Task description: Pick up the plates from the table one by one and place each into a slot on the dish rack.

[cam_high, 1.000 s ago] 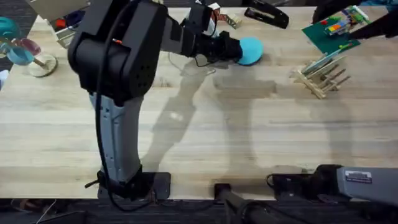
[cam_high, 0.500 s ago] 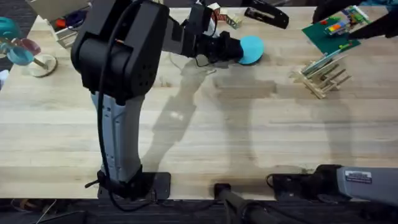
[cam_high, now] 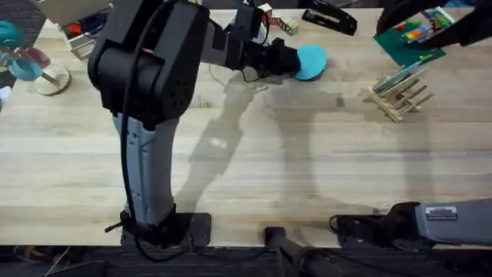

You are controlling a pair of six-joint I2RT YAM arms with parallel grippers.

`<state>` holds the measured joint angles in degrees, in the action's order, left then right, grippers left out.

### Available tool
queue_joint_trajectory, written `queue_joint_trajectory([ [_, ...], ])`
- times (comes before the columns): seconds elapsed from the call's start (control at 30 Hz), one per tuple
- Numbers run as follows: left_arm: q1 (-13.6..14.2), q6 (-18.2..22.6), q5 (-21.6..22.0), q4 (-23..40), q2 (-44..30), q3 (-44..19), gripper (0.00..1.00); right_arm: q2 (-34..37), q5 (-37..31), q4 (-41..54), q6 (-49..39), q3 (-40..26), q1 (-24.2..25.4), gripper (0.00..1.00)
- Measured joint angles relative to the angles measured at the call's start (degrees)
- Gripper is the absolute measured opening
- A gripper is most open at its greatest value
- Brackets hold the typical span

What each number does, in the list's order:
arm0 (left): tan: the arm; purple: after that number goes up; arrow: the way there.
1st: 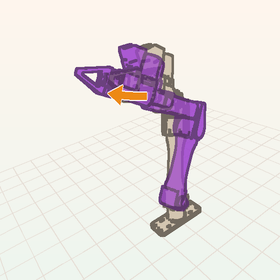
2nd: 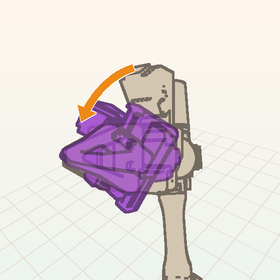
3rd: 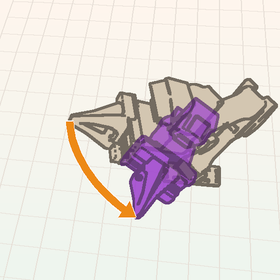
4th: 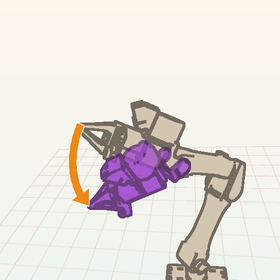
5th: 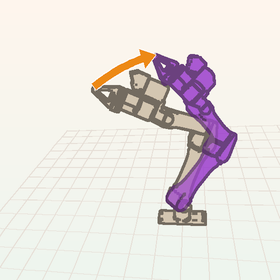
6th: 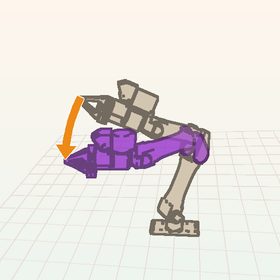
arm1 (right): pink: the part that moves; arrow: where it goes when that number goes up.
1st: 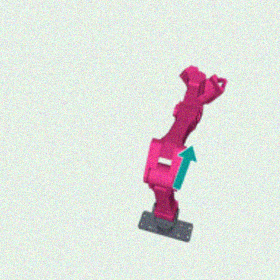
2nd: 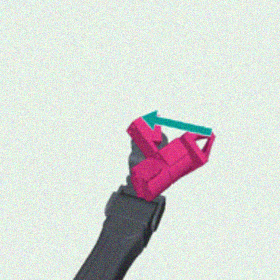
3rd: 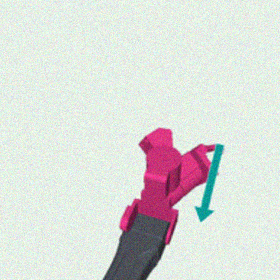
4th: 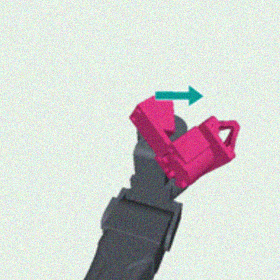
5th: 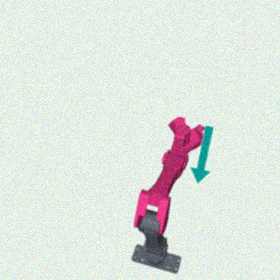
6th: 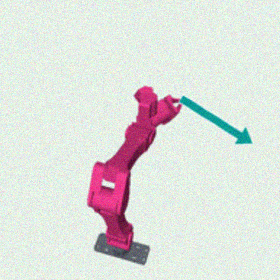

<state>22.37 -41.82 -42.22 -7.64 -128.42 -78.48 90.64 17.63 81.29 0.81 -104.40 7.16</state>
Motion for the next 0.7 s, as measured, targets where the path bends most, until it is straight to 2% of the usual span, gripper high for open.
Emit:
queue_joint_trajectory([
  [0.27, 0.00, 0.02, 0.02, 0.04, 0.00, -0.02, 0.040, 3.51, 0.83, -3.90, -1.43, -0.02, 0.00, 0.996],
  [0.7, 0.00, 0.02, 0.04, 0.27, 0.00, -0.09, 0.040, 15.78, 5.16, -13.09, -5.14, 0.00, -0.20, 0.995],
])
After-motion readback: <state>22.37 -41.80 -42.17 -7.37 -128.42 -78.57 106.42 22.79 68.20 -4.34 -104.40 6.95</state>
